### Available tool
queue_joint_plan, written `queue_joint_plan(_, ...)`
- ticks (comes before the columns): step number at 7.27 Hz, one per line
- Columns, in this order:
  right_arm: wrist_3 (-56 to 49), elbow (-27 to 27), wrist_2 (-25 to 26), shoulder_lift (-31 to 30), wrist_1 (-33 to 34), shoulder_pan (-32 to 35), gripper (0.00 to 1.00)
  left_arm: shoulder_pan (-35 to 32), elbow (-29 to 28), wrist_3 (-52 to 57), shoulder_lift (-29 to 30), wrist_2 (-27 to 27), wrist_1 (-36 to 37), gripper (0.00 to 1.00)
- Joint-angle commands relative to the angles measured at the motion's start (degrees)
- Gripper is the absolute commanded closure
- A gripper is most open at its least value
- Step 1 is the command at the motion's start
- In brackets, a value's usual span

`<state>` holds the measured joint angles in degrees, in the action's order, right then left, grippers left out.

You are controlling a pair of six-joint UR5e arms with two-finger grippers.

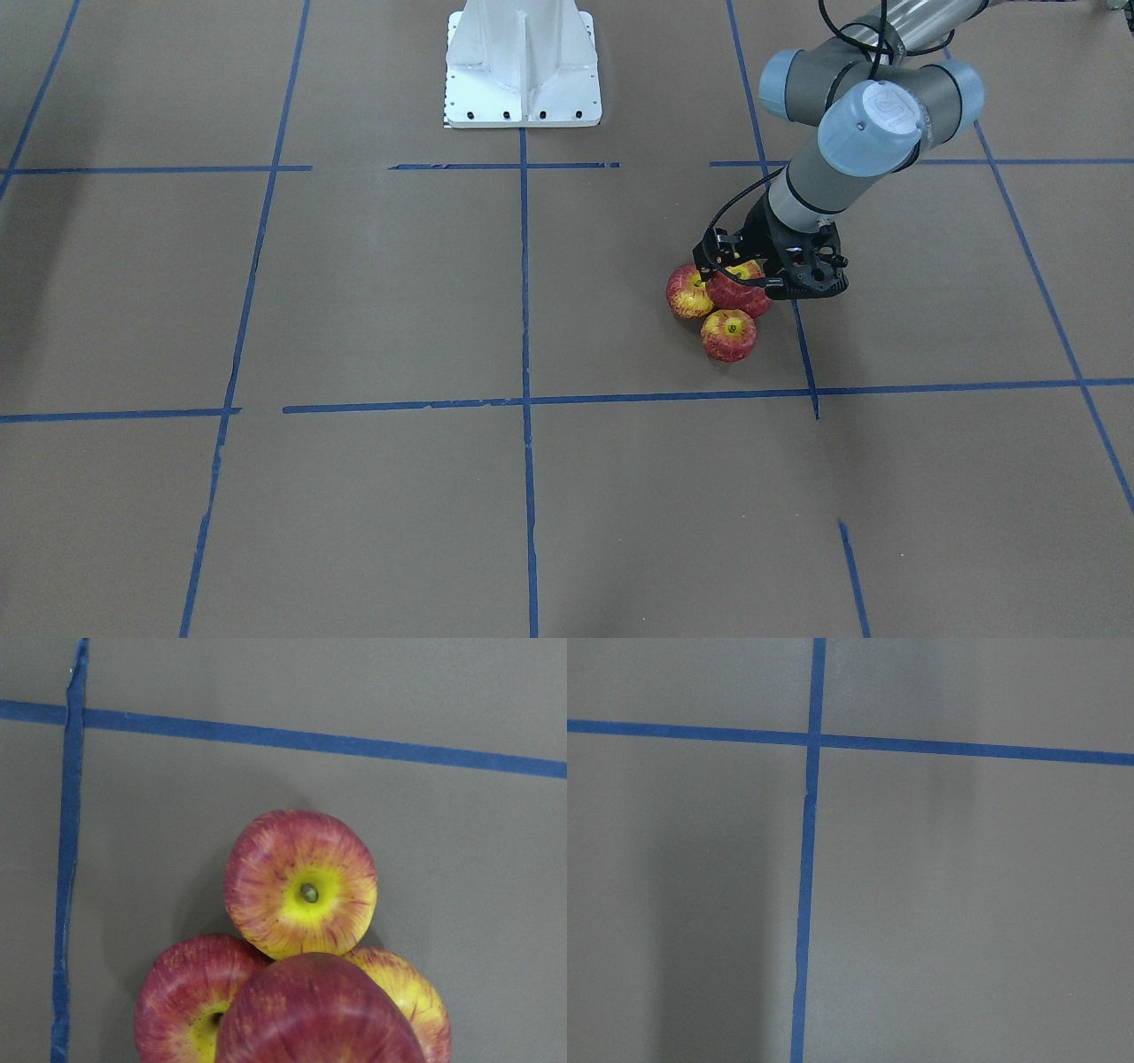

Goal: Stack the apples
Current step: 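Lower the held apple onto the top of the three apples, then open the left gripper and raise it away from the stacked apples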

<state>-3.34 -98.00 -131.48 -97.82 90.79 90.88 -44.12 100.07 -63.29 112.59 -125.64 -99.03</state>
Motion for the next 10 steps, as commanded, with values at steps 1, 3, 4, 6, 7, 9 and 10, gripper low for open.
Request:
queue_joint_plan(1,0.00,0.00,0.00,0.00,0.00,0.00,0.00,-0.87,2.21,0.00,-0.70,0.05,0.42,0.01)
queue_joint_plan(3,0.00,0.00,0.00,0.00,0.00,0.00,0.00,-6.12,10.89,0.18,-2.63,-0.48,3.21,0.01)
queue_joint_plan(4,0.00,0.00,0.00,0.00,0.00,0.00,0.00,-10.07,13.63,0.44,-2.64,-0.48,7.15,0.01)
queue_joint_plan(6,0.00,0.00,0.00,0.00,0.00,0.00,0.00,-15.62,18.81,12.93,-10.32,-0.74,8.42,0.00)
queue_joint_plan(7,0.00,0.00,0.00,0.00,0.00,0.00,0.00,-20.08,19.54,21.36,-15.25,-0.74,8.42,0.00)
queue_joint_plan(9,0.00,0.00,0.00,0.00,0.00,0.00,0.00,-31.06,18.59,44.89,-25.10,-0.83,8.42,0.00)
queue_joint_plan(10,0.00,0.00,0.00,0.00,0.00,0.00,0.00,-35.03,16.40,54.14,-26.97,-0.83,8.68,0.00)
